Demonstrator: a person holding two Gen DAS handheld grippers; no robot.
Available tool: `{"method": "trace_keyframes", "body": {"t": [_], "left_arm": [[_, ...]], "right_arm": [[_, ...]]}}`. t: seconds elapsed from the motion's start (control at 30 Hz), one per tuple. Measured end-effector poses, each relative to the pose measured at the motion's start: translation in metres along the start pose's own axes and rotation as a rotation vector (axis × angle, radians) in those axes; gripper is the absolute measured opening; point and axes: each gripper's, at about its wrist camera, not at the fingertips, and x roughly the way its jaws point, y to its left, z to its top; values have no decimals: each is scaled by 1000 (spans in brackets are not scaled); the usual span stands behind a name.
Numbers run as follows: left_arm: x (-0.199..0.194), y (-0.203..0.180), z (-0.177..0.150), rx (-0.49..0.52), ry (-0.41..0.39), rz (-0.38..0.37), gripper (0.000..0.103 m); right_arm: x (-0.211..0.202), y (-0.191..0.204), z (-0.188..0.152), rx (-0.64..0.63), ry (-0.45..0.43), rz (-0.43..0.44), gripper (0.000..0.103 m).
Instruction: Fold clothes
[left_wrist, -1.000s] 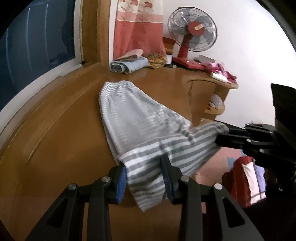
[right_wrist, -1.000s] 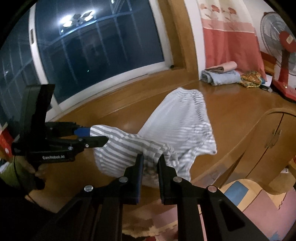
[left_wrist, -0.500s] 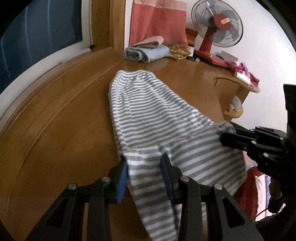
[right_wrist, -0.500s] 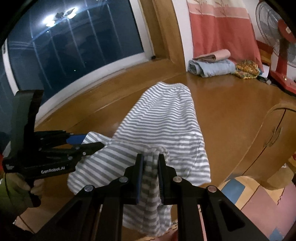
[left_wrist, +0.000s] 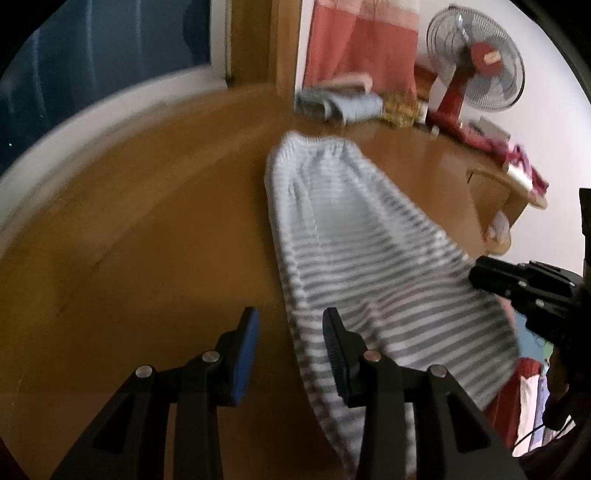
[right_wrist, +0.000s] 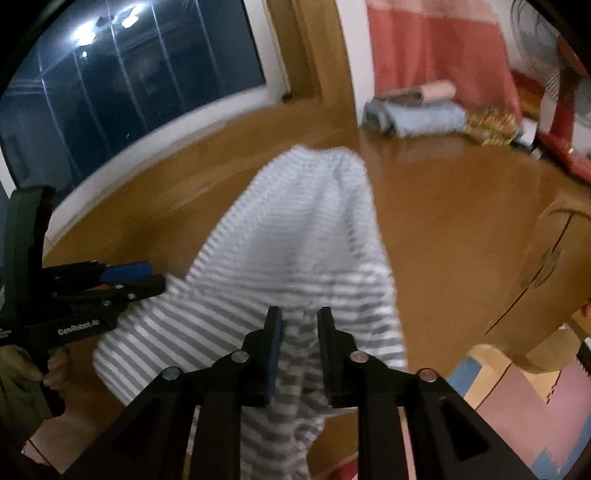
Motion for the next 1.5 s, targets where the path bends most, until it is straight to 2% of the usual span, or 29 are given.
{"method": "trace_keyframes", "body": {"t": [0.1, 0.2, 0.23, 0.3, 0.37, 0.4, 0.53, 0.63, 0.8, 0.93, 1.03, 1.13, 1.23, 1.3, 1.33, 1.37, 1.4, 1.43, 1.47, 1.5], "left_arm": [[-9, -16, 1, 26, -15, -50, 34], [6, -34, 3, 45, 16, -101, 34], [17, -38, 2, 46, 33, -110, 34], [36, -39, 0, 33, 74, -87, 36], [40, -32, -4, -3, 71, -87, 48], [40, -27, -5, -24, 77, -82, 49], [16, -9, -6, -80, 56, -53, 50], [7, 4, -9, -147, 51, -33, 64], [28, 17, -10, -251, 141, 9, 64], [31, 20, -14, -271, 183, 29, 66], [27, 22, -16, -289, 175, -31, 78], [29, 17, -14, -282, 173, -95, 78], [37, 14, -13, -255, 192, -111, 78], [41, 18, -12, -280, 192, -143, 74], [43, 20, -11, -304, 185, -183, 57], [47, 22, -10, -327, 187, -222, 31], [51, 24, -10, -350, 191, -259, 21], [55, 26, -10, -371, 195, -267, 6], [57, 28, -10, -382, 195, -264, 5], [55, 31, -10, -394, 185, -264, 5]], "right_arm": [[-23, 0, 6, -3, -38, 14, 22], [-9, 6, 6, 0, 23, 120, 22], [-1, 10, 4, -12, 39, 122, 22], [17, 16, 0, -35, 70, 122, 22], [26, 13, -5, -63, 79, 101, 19], [27, 10, -8, -74, 78, 98, 19], [11, -3, -6, -56, 69, 119, 19], [-3, -15, 1, -1, 46, 162, 24], [18, -30, 6, 59, 111, 172, 26], [32, -38, 5, 118, 155, 223, 26], [34, -41, 8, 124, 156, 250, 34], [36, -40, 8, 123, 157, 251, 37], [38, -38, 8, 122, 157, 253, 37], [39, -37, 8, 121, 158, 254, 37], [40, -37, 8, 121, 158, 254, 37], [41, -36, 8, 120, 158, 255, 37], [42, -36, 8, 120, 159, 255, 36], [42, -35, 8, 119, 159, 256, 27], [43, -35, 8, 119, 159, 256, 18], [43, -34, 8, 117, 156, 253, 17]]}}
